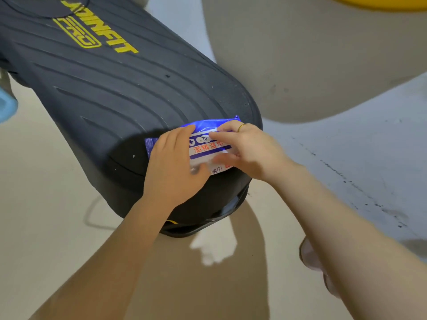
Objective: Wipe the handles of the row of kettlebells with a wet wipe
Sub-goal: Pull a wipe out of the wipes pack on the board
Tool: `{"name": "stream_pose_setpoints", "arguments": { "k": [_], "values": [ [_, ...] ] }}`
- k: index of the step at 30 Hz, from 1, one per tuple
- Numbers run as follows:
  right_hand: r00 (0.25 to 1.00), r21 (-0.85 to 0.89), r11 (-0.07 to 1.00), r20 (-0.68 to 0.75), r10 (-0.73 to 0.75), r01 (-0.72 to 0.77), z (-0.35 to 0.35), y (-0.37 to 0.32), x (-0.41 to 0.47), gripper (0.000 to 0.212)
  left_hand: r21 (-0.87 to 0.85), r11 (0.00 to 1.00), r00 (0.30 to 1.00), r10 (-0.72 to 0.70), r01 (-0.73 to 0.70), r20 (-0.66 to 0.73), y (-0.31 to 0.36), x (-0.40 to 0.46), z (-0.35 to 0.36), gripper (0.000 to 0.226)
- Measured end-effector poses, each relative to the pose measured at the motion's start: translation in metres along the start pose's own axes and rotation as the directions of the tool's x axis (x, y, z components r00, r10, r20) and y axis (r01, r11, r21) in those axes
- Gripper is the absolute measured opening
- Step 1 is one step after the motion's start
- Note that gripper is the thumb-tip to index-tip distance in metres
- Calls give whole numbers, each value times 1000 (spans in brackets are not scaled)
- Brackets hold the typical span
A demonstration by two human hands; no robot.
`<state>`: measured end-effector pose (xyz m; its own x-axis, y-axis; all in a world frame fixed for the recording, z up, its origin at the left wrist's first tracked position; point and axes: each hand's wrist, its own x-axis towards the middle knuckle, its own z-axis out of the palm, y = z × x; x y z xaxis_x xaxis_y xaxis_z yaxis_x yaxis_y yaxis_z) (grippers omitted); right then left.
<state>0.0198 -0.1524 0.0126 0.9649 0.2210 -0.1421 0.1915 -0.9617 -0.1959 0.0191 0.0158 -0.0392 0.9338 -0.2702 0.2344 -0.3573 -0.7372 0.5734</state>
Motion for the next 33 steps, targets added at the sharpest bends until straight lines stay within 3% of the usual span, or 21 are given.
{"name": "stream_pose_setpoints", "arguments": {
  "k": [3,6,9,11,13,15,17,20,23,28,33],
  "values": [
    [986,186,982,-168,-13,45,1,-4,-2,43,-98,995,1000,-18,18,7,4,2,-7,79],
    [922,281,954,-330,203,-109,4,-14,9,35,-158,985,998,-58,63,33,6,3,-11,96],
    [786,652,748,-394,476,-125,6,-25,20,22,-275,957,994,-106,92,-37,8,1,-9,87],
    [777,783,620,-360,517,-49,8,-25,22,27,-332,940,989,-113,76,-94,5,-2,-7,76],
    [839,724,689,-379,390,7,9,-24,17,25,-331,942,990,-95,56,-105,1,-1,-5,56],
    [911,600,796,-366,188,77,10,-20,10,10,-224,974,994,-11,-14,-108,-1,0,-4,35],
    [955,439,891,-296,22,116,9,-11,7,22,-120,992,996,30,-40,-90,0,1,-3,31],
    [975,236,965,-210,-69,119,7,-2,5,29,2,999,996,35,-35,-76,1,2,-1,33],
    [957,149,969,-245,-158,198,8,-1,3,22,46,999,997,28,-25,-69,1,2,0,28],
    [945,273,952,-324,-46,140,12,-9,3,18,44,999,996,33,-29,-78,2,2,0,25],
    [905,626,776,-370,209,77,0,-13,-5,15,69,997,996,34,-28,-87,2,2,0,23]
  ]
}}
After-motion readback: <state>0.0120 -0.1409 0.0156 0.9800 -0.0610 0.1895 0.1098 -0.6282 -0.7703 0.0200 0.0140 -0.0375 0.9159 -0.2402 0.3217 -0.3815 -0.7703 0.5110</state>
